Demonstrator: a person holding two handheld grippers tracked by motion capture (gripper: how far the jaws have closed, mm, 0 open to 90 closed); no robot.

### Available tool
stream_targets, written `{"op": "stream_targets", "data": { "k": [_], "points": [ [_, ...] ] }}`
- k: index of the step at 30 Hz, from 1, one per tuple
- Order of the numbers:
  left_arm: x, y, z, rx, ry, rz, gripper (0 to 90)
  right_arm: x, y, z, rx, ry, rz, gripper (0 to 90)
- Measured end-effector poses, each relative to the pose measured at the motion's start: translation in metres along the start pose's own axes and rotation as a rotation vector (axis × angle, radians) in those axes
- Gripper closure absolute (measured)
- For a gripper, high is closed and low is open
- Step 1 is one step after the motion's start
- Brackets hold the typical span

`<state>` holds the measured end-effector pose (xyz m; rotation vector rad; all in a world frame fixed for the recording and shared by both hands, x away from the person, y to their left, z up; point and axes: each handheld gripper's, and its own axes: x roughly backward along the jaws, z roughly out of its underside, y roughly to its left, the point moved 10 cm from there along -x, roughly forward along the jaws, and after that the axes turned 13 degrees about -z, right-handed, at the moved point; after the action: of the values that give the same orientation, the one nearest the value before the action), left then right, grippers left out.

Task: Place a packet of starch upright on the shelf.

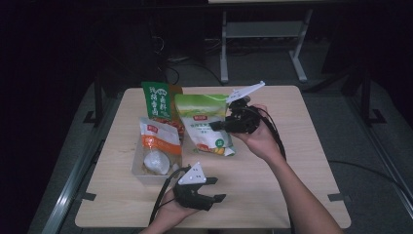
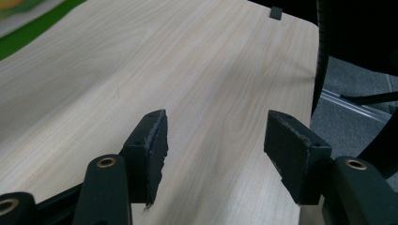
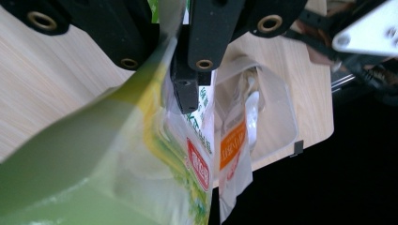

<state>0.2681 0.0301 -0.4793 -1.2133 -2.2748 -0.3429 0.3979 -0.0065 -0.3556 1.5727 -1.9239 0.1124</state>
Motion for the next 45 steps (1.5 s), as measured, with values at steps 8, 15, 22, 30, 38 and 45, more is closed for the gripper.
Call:
{"op": "stream_targets", "data": {
  "k": [8,15,22,30,38,45],
  "points": [
    [0.003,0.001,0.002,-0.016,0.004,0.002,39.2,-0.027,-0.002,-0.015,0.02,0.018,-0.031,88.0],
    [0.003,0.002,0.002,-0.02,0.003,-0.001,38.8,-0.036,-0.001,-0.026,0.029,0.023,-0.04,88.0],
    [0.002,-0.001,0.003,-0.013,0.005,0.007,38.6,-0.05,0.002,-0.039,0.044,0.022,-0.05,88.1],
    [0.002,-0.004,0.004,-0.027,0.008,0.011,38.6,-0.081,0.001,-0.052,0.076,0.032,-0.06,88.1],
    [0.004,-0.006,0.003,-0.026,0.001,0.019,38.6,-0.112,-0.003,-0.058,0.047,0.014,-0.075,88.1],
    [0.005,-0.009,0.004,-0.033,0.0,0.018,38.4,-0.134,-0.004,-0.059,0.057,0.016,-0.08,88.1]
  ]
}}
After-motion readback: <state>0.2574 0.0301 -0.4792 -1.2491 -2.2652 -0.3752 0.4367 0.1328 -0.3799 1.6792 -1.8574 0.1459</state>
